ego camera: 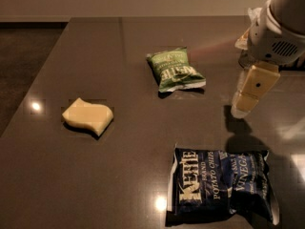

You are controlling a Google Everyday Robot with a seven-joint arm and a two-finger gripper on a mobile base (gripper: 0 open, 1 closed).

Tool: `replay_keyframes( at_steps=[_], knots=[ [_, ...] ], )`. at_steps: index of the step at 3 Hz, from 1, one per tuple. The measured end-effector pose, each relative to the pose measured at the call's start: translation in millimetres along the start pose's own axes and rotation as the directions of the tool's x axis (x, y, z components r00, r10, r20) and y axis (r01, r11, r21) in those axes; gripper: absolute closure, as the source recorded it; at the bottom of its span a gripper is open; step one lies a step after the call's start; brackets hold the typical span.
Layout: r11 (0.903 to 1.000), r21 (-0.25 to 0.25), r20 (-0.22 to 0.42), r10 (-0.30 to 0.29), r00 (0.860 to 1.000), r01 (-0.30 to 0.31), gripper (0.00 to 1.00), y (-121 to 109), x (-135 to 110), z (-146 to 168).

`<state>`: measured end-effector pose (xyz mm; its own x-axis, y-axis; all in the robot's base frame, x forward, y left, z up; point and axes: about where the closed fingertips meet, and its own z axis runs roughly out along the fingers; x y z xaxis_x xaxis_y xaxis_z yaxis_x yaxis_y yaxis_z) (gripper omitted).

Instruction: Move green jalapeno chip bag near sponge

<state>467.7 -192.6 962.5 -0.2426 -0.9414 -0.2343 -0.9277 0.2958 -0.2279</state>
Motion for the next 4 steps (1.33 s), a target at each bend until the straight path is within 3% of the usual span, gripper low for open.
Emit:
replay_keyframes(
  at_steps=[1,2,4],
  knots=[
    [0.9996,-0.015,-0.002,0.024,1.0,-0.024,0.0,-12,-14,22],
    [0.999,0.002,-0.007,0.045,0.999,-0.045,0.0,-27,-29,49],
    [0.9892,0.028,0.012,0.144,0.99,-0.144,0.0,-78,-50,94]
  ],
)
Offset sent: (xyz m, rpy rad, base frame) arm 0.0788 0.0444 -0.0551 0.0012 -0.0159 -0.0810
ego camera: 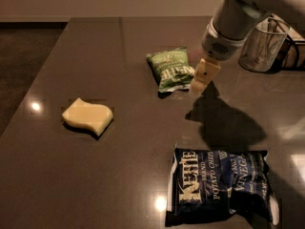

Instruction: Move green jalapeno chip bag near sponge

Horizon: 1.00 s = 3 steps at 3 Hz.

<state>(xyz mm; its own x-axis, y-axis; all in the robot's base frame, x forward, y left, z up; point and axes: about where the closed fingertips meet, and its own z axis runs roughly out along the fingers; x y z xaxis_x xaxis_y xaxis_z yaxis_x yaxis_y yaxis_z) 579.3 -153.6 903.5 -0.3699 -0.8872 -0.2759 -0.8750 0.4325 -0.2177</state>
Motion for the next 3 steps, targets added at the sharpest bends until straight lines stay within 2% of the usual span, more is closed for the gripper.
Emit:
replay_keyframes(
  at_steps=[1,2,3],
  knots=[
    [0.9987,-0.005,-0.002,0.051,0.999,-0.052,0.0,-25,-4,21],
    [0.9958,0.014,-0.028,0.091,0.995,-0.091,0.0,-42,-5,45],
    [0.9936,0.014,-0.046,0.112,0.993,-0.112,0.0,-49,-4,58]
  ],
)
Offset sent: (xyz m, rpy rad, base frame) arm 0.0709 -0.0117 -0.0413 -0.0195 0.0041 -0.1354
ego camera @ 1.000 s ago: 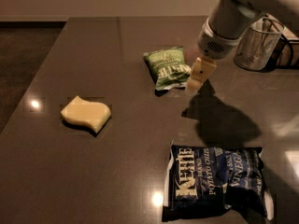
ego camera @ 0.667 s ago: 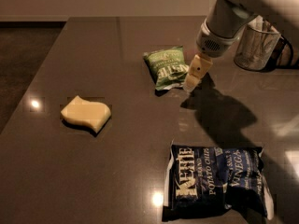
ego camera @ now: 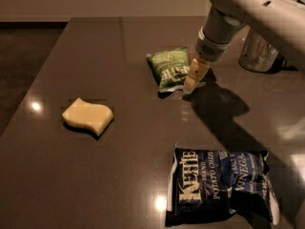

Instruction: Move green jalapeno chip bag near sponge

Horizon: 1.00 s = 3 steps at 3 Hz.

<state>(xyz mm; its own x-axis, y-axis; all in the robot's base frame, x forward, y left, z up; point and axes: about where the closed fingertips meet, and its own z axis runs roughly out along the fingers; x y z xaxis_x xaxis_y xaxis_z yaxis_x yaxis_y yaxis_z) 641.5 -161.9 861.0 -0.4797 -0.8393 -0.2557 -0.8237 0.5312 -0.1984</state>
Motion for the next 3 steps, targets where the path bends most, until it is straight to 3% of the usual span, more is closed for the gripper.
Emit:
replay_keyframes(
  at_steps=[1,3],
  knots=[
    [0.9995,-0.03,0.0,0.002,1.0,-0.002,0.17,2,-6,4],
    [0.9912,-0.117,0.069,-0.054,0.996,0.062,0.64,33,-13,-15]
  ],
)
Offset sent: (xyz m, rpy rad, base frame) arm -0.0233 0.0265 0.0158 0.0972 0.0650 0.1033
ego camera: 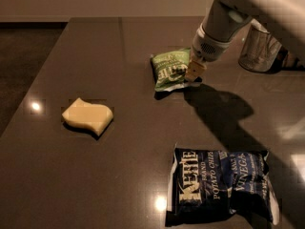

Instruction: Move green jalapeno chip bag near sponge

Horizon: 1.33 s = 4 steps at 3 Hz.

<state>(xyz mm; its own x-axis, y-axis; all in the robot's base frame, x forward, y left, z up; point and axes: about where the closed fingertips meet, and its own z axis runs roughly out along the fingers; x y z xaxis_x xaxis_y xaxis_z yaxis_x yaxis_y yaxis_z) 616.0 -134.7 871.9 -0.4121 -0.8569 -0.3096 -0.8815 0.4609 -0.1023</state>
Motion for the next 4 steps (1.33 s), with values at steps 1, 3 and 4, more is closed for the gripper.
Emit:
replay_keyframes(
  at_steps=[1,3,4],
  knots=[
    [0.998,-0.052,0.047,-0.033,0.998,0.036,0.87,27,-6,-7],
    [0.9601,-0.206,0.186,-0.151,0.971,0.189,1.0,93,-26,-25],
    [0.904,-0.28,0.274,-0.247,0.93,0.323,1.0,132,-45,-34]
  ],
)
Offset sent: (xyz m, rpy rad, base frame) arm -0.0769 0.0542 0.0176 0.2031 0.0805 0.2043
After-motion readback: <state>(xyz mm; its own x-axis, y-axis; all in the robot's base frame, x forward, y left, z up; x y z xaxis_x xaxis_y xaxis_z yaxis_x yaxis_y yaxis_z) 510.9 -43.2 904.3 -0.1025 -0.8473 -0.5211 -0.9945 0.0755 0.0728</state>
